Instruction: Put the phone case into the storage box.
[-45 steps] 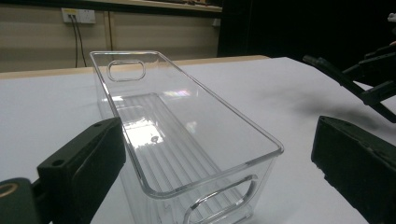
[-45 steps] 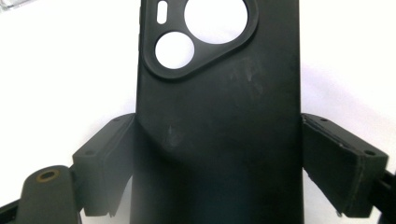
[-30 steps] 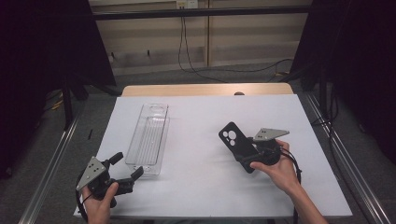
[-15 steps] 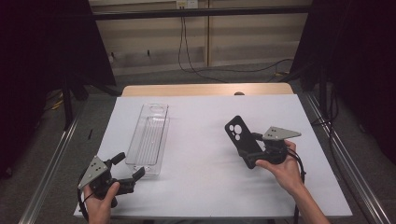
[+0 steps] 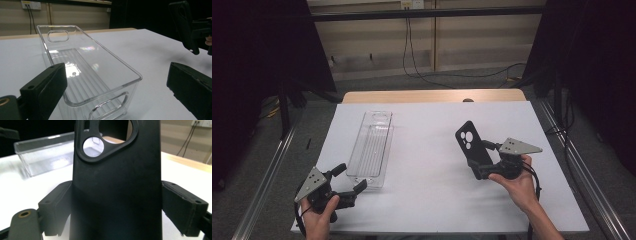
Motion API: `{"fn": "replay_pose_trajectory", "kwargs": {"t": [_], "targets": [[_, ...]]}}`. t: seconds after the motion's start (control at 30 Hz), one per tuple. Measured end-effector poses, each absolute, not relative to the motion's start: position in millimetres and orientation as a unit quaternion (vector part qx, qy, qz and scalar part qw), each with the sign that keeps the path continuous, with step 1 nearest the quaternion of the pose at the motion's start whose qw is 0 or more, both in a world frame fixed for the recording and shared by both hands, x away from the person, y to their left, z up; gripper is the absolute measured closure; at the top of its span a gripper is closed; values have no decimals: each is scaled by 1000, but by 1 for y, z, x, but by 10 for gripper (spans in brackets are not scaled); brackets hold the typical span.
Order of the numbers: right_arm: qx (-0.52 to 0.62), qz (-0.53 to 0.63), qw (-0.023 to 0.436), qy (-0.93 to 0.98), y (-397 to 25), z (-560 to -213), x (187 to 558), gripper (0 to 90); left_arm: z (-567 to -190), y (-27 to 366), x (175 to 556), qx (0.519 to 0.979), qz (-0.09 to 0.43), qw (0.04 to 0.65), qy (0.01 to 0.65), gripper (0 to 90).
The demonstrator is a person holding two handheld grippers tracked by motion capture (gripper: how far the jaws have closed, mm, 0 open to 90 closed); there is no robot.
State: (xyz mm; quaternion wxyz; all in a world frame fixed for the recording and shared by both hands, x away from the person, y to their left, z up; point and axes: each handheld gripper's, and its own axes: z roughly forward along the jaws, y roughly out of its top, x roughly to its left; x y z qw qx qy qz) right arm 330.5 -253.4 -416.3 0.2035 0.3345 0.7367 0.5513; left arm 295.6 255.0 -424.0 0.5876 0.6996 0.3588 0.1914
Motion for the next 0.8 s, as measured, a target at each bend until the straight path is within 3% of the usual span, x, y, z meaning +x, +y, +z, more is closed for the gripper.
{"fn": "replay_pose_trajectory", "kwargs": {"t": [0.5, 0.8], "targets": [[325, 570, 205, 726, -257, -414, 314, 144, -421, 254, 293, 701, 191, 590, 350, 30], [320, 586, 184, 721, -262, -419, 303, 142, -420, 251, 292, 705, 188, 591, 344, 30]]}}
